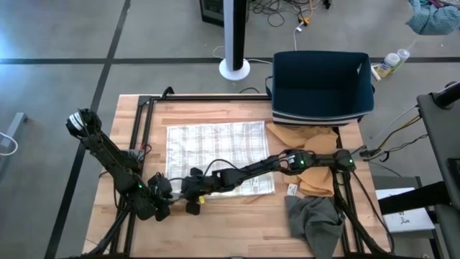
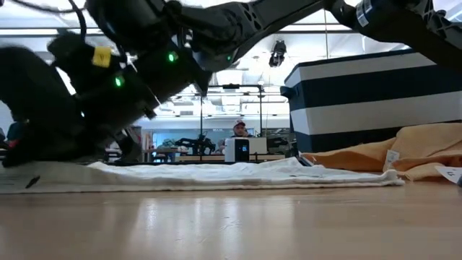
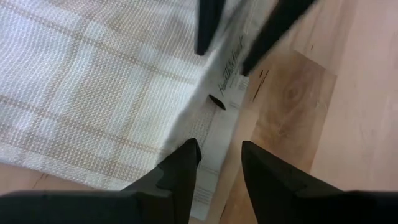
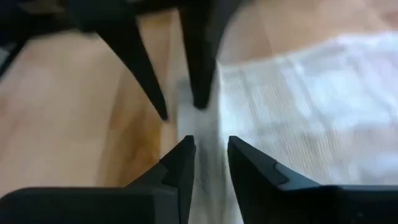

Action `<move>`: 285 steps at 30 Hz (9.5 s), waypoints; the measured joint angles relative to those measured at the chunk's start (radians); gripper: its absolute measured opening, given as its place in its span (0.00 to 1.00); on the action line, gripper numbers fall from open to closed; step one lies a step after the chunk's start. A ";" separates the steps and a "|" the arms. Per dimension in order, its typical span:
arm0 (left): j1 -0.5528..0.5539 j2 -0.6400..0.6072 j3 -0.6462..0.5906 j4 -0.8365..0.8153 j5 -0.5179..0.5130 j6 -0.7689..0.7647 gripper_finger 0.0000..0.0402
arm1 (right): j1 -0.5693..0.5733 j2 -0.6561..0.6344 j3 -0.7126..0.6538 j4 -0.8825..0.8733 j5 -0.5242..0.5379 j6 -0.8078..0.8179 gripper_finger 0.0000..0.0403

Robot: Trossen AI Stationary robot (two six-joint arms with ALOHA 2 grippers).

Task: Fold towel
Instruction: Fold the white towel

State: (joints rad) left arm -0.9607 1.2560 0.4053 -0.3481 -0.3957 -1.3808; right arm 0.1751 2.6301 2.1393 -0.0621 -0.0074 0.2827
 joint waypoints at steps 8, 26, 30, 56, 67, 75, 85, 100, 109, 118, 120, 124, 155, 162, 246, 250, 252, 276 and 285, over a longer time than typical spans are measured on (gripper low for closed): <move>0.000 0.000 0.000 0.001 0.002 0.005 0.31 | 0.001 0.003 -0.016 -0.024 0.001 -0.024 0.27; 0.000 -0.024 0.000 -0.001 0.037 0.007 0.33 | 0.008 0.003 0.069 -0.089 0.077 -0.290 0.03; 0.000 -0.025 0.000 0.000 0.035 0.001 0.32 | 0.012 0.002 0.087 -0.127 0.135 -0.384 0.01; 0.000 -0.028 0.000 -0.014 0.032 -0.069 0.34 | 0.063 0.007 0.045 -0.073 0.242 -0.485 0.10; 0.000 -0.030 0.000 -0.011 0.046 -0.079 0.35 | 0.062 0.008 -0.010 -0.020 0.220 -0.432 0.09; 0.000 -0.030 0.000 -0.011 0.048 -0.079 0.35 | 0.067 0.008 -0.017 0.040 0.124 -0.272 0.19; 0.000 -0.047 0.000 -0.007 0.091 -0.079 0.35 | 0.067 0.001 -0.009 0.041 0.102 -0.166 0.36; 0.000 -0.253 0.164 -0.237 0.121 0.001 0.29 | 0.059 0.000 0.001 0.079 0.104 -0.132 0.39; 0.038 -0.204 -0.009 -0.123 -0.010 -0.033 0.28 | 0.081 0.059 -0.001 0.113 0.086 -0.089 0.38; 0.034 -0.062 -0.096 0.130 0.051 0.058 0.28 | 0.077 -0.085 -0.004 -0.082 0.082 -0.100 0.43; 0.034 -0.068 -0.084 0.110 0.071 0.085 0.28 | 0.075 -0.174 -0.004 -0.196 0.086 -0.128 0.43; 0.053 -0.100 -0.030 0.013 0.129 0.143 0.28 | 0.073 -0.333 -0.023 -0.425 0.134 -0.103 0.44; 0.706 -0.225 0.473 0.374 0.117 0.880 0.28 | 0.145 -1.121 -0.551 -0.642 0.542 0.150 0.27; 0.756 -0.226 0.470 0.442 0.117 0.835 0.28 | 0.139 -1.189 -0.689 -0.560 0.466 0.112 0.10; 0.460 0.075 0.174 0.077 -0.436 0.468 0.24 | -0.089 -0.950 -1.514 0.541 0.262 -0.163 0.00; 0.478 0.095 0.031 0.184 -0.402 0.462 0.22 | -0.136 -0.807 -1.416 0.533 0.212 -0.171 0.00; 0.483 0.109 -0.040 0.255 -0.370 0.451 0.21 | -0.143 -0.774 -1.366 0.439 0.190 -0.168 0.00; 0.461 0.106 -0.172 0.428 -0.323 0.456 0.21 | -0.104 -0.861 -1.342 0.091 -0.051 -0.153 0.00; 0.460 0.106 -0.173 0.445 -0.318 0.479 0.21 | -0.025 -1.006 -1.352 0.016 -0.026 -0.162 0.00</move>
State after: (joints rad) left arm -0.5007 1.3617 0.2326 0.0971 -0.7141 -0.9018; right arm 0.1500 1.6239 0.7875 -0.0465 -0.0330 0.1204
